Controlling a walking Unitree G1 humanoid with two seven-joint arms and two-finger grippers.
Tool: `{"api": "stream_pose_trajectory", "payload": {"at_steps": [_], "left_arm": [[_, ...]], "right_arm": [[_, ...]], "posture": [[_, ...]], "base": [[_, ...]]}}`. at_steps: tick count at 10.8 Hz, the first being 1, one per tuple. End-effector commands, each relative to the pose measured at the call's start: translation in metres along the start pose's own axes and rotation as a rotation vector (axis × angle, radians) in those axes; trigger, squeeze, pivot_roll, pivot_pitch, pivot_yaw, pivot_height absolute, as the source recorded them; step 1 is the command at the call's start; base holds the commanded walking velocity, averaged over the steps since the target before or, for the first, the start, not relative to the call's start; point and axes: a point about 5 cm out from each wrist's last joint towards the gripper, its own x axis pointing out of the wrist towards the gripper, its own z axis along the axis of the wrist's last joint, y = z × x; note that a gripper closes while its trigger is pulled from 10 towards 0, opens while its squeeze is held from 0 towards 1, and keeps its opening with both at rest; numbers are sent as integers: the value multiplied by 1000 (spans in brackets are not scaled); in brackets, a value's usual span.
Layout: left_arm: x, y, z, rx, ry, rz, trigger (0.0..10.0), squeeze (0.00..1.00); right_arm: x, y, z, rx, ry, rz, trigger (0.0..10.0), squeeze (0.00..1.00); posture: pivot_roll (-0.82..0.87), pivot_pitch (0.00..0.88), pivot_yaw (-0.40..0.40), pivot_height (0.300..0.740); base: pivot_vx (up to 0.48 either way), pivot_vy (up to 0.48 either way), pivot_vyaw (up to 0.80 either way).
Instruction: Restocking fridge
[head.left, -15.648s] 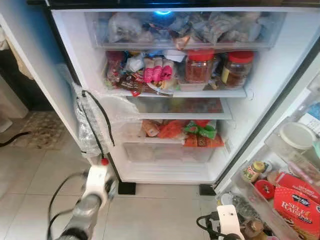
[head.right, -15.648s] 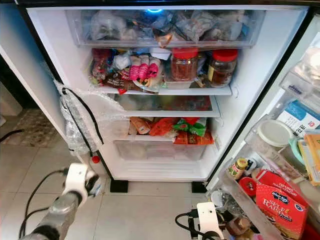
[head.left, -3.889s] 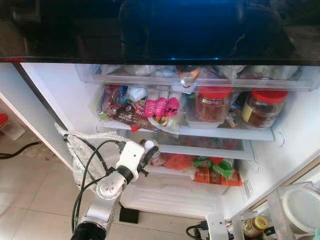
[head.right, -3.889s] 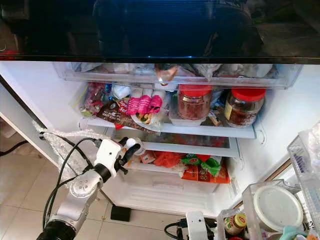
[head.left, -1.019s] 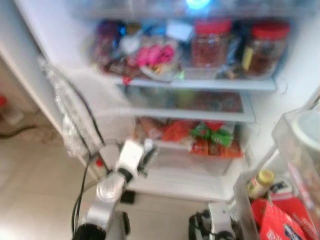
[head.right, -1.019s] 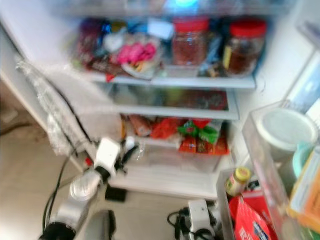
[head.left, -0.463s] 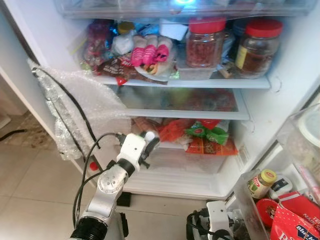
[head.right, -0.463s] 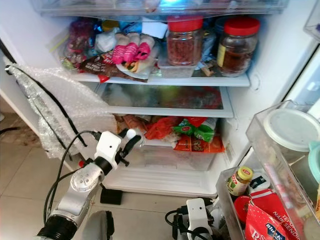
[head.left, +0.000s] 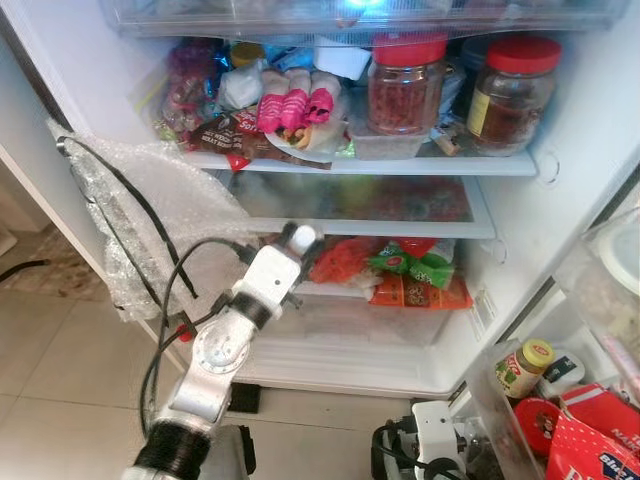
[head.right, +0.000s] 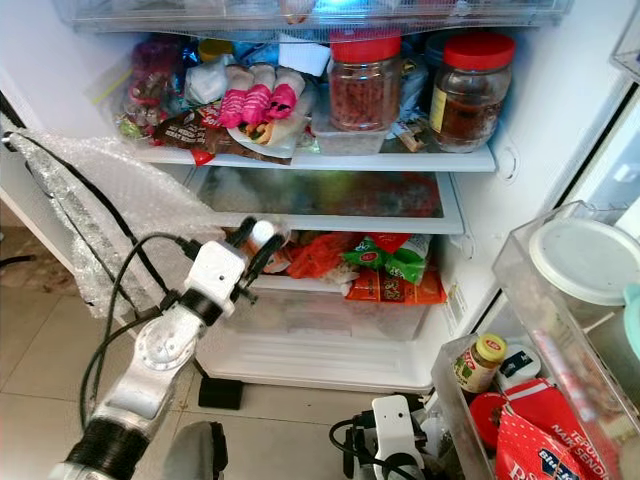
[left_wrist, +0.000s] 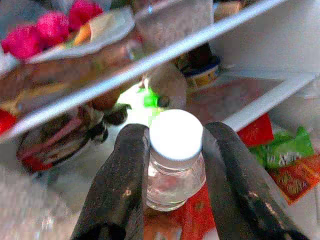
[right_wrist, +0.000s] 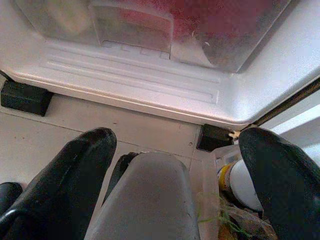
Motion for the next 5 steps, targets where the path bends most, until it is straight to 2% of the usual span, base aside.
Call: {"api": "stream_pose_trajectory", "payload": {"at_steps": [1, 2, 5], "left_arm": [[-3, 4, 0, 11, 4, 2, 10000, 0], [-2, 7, -1, 4, 16, 17, 10000, 0], [2, 5, 1, -3, 14, 20, 10000, 0]], "right_arm": [[-10, 3, -25, 20, 104, 3, 10000, 0], [-10, 3, -24, 21, 102, 3, 10000, 0], [-10, 3, -25, 19, 103, 1, 10000, 0]], "posture": [[-140, 91, 41, 610], [-139, 90, 41, 610], [-143, 87, 40, 610]], "base": [[0, 0, 0], [0, 0, 0], [0, 0, 0]]}}
